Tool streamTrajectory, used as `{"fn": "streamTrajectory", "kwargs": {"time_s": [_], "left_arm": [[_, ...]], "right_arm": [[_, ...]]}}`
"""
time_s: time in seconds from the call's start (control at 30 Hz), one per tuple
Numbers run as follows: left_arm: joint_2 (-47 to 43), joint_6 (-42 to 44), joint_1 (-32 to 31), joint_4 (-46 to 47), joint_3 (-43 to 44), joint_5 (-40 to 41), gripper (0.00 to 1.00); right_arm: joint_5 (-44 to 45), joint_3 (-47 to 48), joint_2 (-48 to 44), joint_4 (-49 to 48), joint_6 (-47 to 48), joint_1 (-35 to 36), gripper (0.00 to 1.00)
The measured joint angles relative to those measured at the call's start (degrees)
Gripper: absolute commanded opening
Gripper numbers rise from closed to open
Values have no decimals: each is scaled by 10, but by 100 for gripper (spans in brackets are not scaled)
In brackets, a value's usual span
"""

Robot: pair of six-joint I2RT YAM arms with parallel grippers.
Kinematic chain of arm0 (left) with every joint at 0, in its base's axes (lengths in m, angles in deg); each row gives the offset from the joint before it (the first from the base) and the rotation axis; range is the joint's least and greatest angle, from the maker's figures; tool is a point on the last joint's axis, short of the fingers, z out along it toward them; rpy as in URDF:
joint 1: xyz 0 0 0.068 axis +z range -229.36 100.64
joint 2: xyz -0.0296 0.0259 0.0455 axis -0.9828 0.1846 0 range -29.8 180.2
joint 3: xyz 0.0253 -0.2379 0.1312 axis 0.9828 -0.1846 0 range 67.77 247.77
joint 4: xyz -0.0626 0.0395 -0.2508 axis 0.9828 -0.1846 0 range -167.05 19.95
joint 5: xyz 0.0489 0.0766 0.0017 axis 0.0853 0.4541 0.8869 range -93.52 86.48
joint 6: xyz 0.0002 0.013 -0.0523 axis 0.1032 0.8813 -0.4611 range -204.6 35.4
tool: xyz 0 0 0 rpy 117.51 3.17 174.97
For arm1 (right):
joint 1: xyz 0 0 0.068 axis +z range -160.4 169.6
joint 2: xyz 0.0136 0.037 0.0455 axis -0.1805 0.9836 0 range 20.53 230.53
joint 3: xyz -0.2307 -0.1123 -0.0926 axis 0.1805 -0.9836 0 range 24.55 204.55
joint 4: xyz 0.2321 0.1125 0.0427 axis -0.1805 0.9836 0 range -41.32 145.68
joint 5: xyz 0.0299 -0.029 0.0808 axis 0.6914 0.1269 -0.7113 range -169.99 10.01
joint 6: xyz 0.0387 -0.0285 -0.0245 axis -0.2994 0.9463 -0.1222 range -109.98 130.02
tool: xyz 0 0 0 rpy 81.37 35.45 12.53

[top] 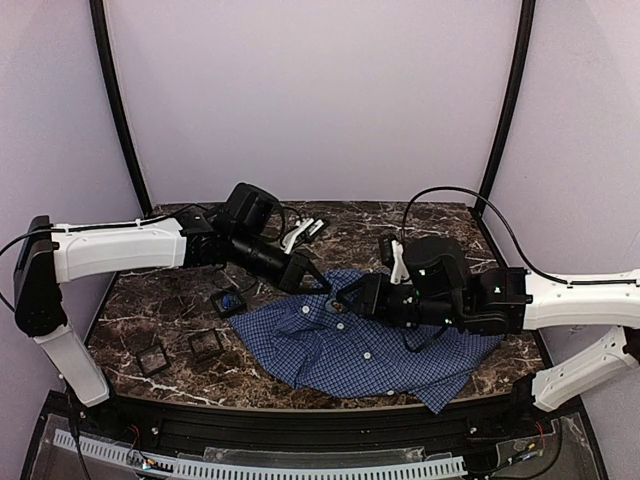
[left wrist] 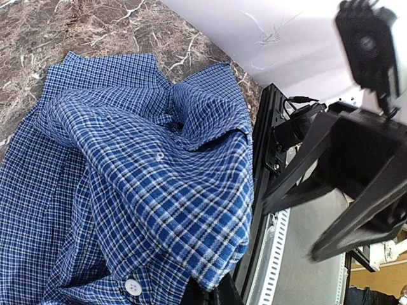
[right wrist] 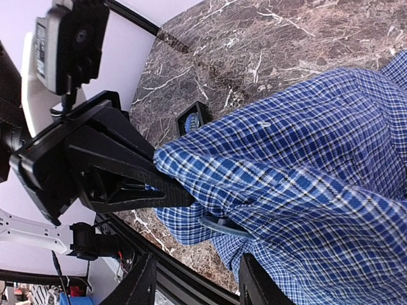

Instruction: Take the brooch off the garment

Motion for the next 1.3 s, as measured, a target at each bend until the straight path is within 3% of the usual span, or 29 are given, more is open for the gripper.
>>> {"fn": "streamTrajectory", "kwargs": {"time_s": [0.27,0.57,1.0,1.2,1.3], "left_arm": [[0,-3,0,3,0,0,1],[0,-6,0,19,-7,-30,1],[0,-11,-1,42,-17,-65,1],[0,-10,-2,43,-17,-62,1],[0,-10,-4,42,-17,-50,1]], "right_arm": [[-10,0,49,-47,-25,8,45],[25,0,66,-47,-46,9,38],[60,10,92,-33,-46,9,38],[67,21,99,-23,-47,10,22],[70,25,99,-14,-49,12,19]]}}
